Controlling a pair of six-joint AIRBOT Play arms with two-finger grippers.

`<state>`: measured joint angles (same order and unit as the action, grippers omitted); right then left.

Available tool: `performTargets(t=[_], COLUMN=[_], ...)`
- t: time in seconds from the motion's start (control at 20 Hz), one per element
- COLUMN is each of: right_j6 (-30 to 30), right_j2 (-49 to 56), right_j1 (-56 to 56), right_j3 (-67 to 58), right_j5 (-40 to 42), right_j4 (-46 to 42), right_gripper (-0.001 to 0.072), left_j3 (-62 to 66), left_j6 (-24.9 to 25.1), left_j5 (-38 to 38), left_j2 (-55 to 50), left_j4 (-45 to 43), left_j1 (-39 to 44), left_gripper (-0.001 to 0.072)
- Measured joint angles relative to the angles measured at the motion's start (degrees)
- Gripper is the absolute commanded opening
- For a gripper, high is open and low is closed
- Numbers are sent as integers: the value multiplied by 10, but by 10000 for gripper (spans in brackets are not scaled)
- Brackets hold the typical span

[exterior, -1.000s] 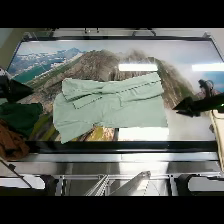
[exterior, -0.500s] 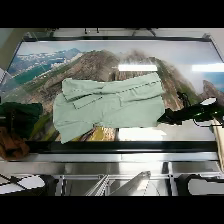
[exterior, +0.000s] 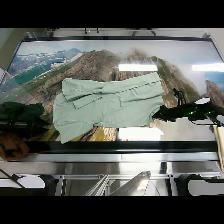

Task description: Fold the shirts.

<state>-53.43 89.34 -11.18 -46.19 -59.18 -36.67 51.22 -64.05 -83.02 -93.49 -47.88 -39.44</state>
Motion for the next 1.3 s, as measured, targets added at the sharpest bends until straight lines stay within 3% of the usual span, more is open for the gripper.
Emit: performTargets(t=[0.35, 0.4, 0.45, 0.75, 0.9, 1.1, 1.3], right_j6=[3, 3, 3, 10, 11, 21, 34], right_j2=[0, 0, -1, -62, -150, -303, -447], right_j1=[2, 2, 2, -29, -78, -165, -256], right_j3=[0, 0, 0, -2, -22, -98, -210], right_j5=[0, -1, -5, -64, -113, -160, -142], right_j4=[17, 18, 18, 23, 43, 130, 234], right_gripper=[22, 23, 22, 22, 22, 21, 22], left_j3=[78, 87, 95, 114, 117, 118, 163], left_j6=[-2, -2, -1, 15, 44, 83, 93], left_j5=[28, 31, 38, 1, -59, -152, -210], left_j2=[-71, -79, -86, -75, 0, 147, 301], left_j4=[27, 33, 35, 79, 170, 417, 667], left_j1=[111, 126, 140, 178, 164, 127, 61], left_gripper=[346, 225, 15, 23, 23, 23, 24])
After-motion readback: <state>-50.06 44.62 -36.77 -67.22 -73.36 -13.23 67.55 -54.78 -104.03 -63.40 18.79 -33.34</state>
